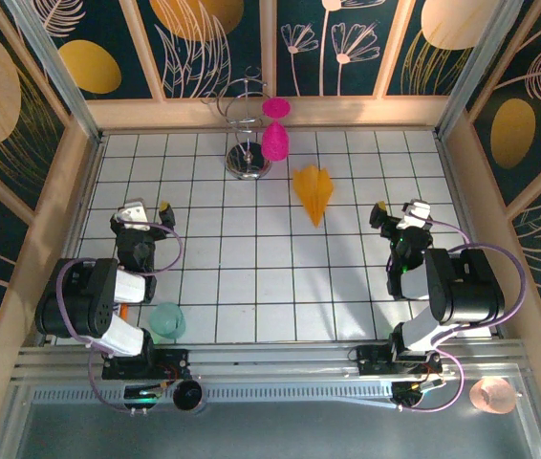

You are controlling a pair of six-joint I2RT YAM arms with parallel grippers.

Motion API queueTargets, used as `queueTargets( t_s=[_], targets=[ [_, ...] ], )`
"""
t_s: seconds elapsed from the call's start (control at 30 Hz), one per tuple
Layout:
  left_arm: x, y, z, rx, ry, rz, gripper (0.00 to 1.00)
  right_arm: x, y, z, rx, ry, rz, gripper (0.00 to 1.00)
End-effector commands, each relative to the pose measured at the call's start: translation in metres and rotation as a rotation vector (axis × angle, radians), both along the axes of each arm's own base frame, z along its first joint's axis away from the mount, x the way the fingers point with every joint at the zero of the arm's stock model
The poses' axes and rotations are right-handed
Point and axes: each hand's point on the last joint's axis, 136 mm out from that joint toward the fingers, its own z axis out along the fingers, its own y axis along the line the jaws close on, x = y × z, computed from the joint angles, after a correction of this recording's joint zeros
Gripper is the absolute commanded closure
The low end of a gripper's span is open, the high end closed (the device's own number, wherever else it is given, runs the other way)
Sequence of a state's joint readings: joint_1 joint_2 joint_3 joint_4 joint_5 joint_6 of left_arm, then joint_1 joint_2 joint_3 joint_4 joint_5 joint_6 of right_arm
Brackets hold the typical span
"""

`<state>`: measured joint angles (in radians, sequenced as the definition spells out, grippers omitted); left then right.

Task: Fold a paper plane with a square sheet of paper (pick it up from the middle)
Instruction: Reset both arms

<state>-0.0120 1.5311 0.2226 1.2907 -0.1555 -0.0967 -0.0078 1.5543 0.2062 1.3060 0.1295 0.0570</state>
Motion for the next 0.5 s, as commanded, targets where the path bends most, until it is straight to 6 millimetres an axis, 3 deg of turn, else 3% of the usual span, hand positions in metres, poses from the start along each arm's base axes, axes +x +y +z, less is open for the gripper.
queueTargets(
  t_s=[0.0,0.47],
  targets=[
    [0.0011,-0.0001,0.0088,0.010,-0.037,-0.012,0.01,-0.0001,-0.0022,0.0083,-0.017,-0.037,-0.005,0.01],
    [0.0038,-0.0012,0.0071,0.011,-0.027,-0.019,0.01,-0.0014,0.0014,0.0096,-0.020,-0.046,0.016,0.01]
  ],
)
